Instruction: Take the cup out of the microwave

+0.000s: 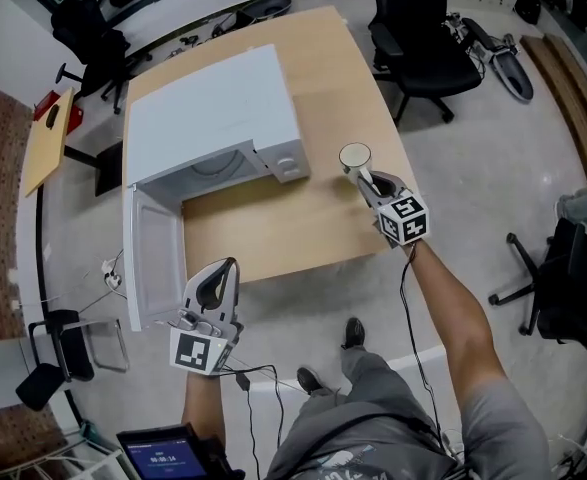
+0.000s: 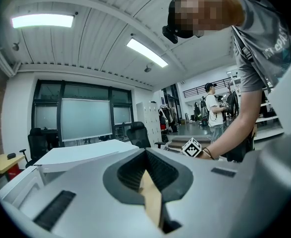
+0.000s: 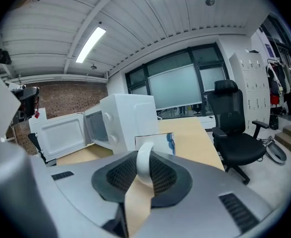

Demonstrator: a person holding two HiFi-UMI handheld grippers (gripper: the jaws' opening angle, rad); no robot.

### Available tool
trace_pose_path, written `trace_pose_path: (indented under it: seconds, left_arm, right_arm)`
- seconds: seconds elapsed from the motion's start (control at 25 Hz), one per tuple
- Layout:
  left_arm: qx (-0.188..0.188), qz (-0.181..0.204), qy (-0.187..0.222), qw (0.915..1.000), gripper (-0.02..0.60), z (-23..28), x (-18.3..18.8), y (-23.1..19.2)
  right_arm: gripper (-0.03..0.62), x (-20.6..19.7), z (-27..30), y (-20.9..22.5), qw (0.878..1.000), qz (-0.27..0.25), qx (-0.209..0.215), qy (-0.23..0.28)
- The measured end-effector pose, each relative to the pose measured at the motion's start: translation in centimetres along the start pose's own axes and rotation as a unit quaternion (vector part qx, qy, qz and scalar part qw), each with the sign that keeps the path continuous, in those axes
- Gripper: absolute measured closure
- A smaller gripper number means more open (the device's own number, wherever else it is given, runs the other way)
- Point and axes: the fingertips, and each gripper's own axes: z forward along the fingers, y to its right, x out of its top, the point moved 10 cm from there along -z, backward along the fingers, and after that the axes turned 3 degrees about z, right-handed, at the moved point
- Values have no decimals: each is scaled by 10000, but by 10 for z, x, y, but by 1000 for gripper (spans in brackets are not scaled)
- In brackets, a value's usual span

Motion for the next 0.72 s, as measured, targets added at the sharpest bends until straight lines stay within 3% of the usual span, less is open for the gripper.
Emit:
trace_pose_path:
  seconds: [0.72]
  left_arm:
    - [46,-229,48,9997,555,17,-24,10]
  right_arm:
    - [520,-41,28,15,9999,100,-46,71]
